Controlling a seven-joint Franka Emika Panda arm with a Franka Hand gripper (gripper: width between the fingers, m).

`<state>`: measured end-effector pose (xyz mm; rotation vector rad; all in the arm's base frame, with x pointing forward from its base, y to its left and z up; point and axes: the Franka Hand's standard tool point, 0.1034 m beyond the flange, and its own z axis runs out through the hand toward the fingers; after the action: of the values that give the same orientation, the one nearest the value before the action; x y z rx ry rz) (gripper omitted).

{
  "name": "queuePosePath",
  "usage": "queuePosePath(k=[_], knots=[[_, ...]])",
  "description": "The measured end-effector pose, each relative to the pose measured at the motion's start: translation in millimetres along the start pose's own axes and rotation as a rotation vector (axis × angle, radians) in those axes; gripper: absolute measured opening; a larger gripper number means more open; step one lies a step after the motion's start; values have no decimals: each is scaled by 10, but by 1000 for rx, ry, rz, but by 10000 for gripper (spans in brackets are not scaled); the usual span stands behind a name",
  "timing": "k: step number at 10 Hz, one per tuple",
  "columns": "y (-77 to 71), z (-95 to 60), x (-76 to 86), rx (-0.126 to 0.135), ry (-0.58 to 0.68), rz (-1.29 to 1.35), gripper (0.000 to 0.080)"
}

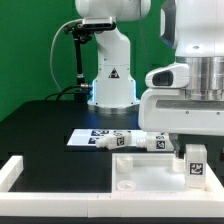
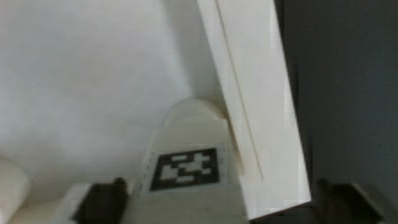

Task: Assemble one leg

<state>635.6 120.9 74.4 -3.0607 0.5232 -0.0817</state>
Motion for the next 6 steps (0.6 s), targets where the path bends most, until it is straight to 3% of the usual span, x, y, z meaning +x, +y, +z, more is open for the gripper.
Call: queuePosePath(k=[1, 2, 5, 6], knots=[[2, 1, 0, 0, 0, 74, 346], [24, 7, 1, -3, -2, 171, 288], [19, 11, -4, -2, -3, 422, 288], [16, 26, -14, 2, -8, 628, 288]])
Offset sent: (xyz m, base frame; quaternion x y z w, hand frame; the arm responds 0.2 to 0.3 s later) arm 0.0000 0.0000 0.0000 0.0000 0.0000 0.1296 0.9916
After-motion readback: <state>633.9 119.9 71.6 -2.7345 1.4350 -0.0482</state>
